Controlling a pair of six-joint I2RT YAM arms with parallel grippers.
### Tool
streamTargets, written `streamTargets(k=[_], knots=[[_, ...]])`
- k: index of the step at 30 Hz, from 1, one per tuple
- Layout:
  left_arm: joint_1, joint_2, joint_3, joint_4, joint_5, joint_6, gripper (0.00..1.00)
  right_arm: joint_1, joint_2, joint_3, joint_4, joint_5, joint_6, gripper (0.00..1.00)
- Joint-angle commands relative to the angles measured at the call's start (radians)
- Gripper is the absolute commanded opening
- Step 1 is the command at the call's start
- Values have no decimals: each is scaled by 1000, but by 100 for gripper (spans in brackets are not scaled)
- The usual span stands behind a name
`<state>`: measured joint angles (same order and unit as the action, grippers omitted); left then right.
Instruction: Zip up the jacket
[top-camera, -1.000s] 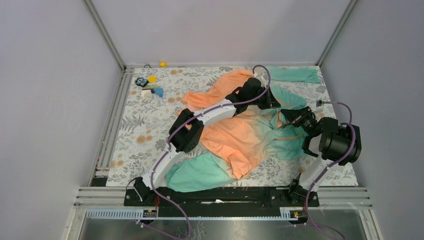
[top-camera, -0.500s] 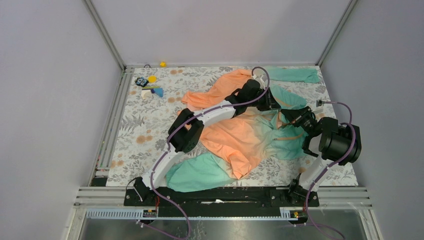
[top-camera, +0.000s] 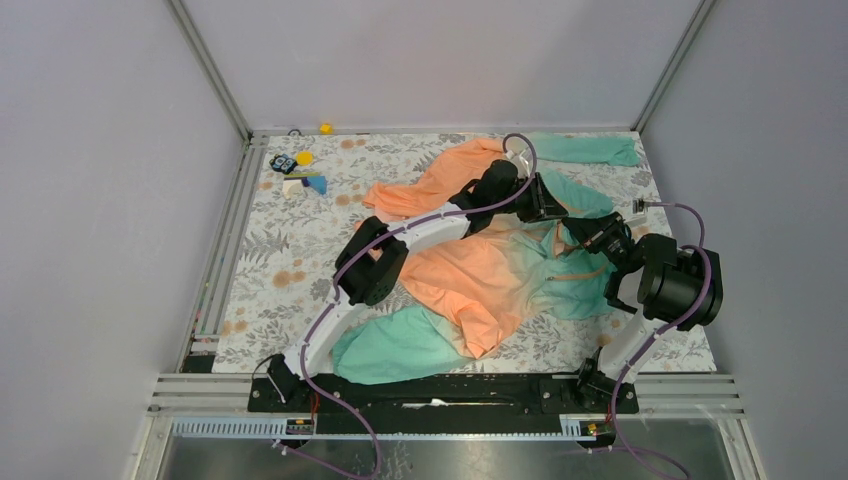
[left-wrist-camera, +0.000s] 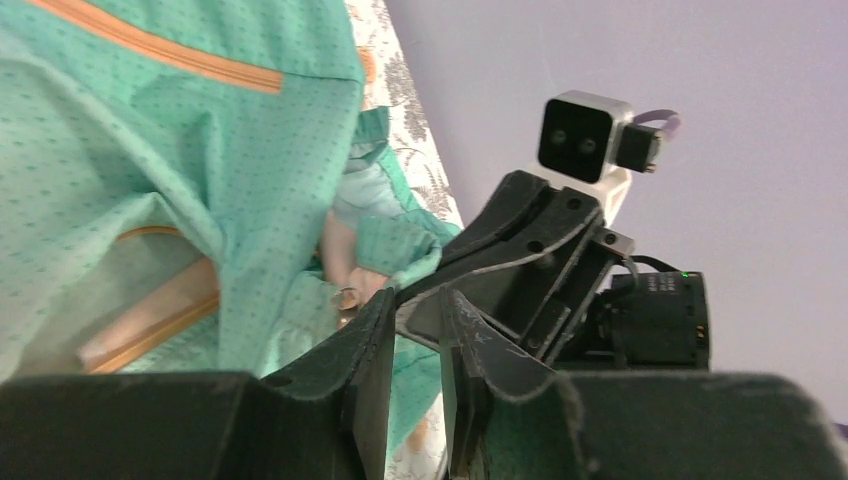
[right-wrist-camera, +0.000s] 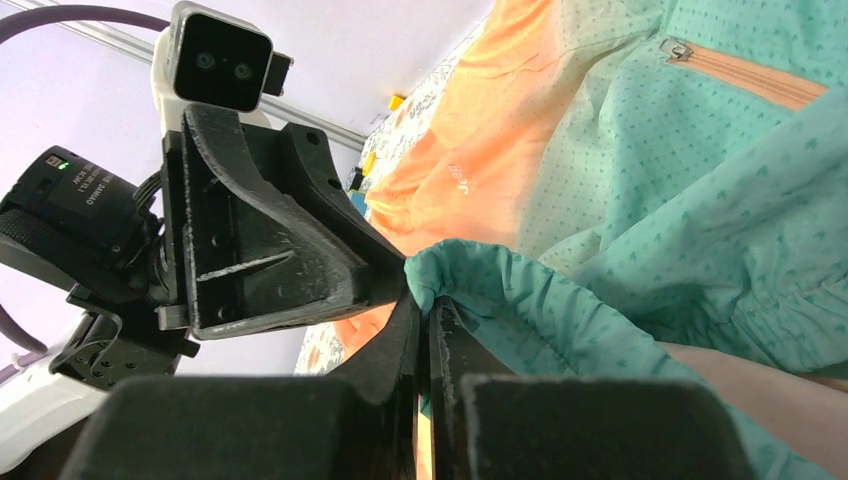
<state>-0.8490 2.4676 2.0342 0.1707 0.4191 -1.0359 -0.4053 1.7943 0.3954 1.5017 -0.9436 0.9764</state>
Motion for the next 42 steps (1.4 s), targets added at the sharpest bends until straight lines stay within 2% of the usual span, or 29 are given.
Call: streamTargets(k=[1, 6, 12, 15, 17, 19, 23, 26, 28, 30, 32, 34, 36, 38, 40, 42], knots=[[-5, -14, 17, 122, 61, -65, 24, 10, -13, 25, 175, -9, 1, 0], [-4, -25, 8, 100, 45, -50, 27, 10, -18, 23, 174, -9, 2, 0], [23, -80, -25, 73, 24, 46, 48, 10, -19, 19, 174, -5, 2, 0], [40, -117, -82, 106, -7, 88, 63, 10, -28, 12, 175, 2, -4, 0], [44, -122, -105, 140, -3, 129, 69, 10, -35, 6, 176, 7, -11, 0], [55, -101, -102, 209, 69, 132, 70, 13, -43, 5, 178, 6, -20, 0], [104, -40, -87, 479, 288, 4, 75, 37, -79, 0, 179, -1, -64, 0], [124, -29, -86, 621, 447, 57, 84, 55, -104, 3, 180, -19, -95, 0], [134, -46, -110, 632, 560, 174, 85, 62, -112, 1, 179, -25, -111, 0], [147, -65, -126, 567, 614, 317, 85, 63, -110, 2, 177, -29, -121, 0], [163, -46, -83, 495, 678, 424, 83, 63, -96, 9, 177, -41, -123, 0], [180, 4, 13, 458, 755, 458, 78, 63, -87, 14, 176, -53, -126, 0], [195, 59, 88, 542, 845, 413, 78, 67, -90, 14, 172, -58, -132, 0], [205, 112, 128, 746, 917, 295, 78, 69, -95, 11, 168, -64, -137, 0], [207, 165, 180, 903, 938, 177, 76, 72, -98, 8, 164, -67, -140, 0], [202, 204, 212, 958, 930, 134, 75, 76, -100, 12, 161, -67, -141, 0]])
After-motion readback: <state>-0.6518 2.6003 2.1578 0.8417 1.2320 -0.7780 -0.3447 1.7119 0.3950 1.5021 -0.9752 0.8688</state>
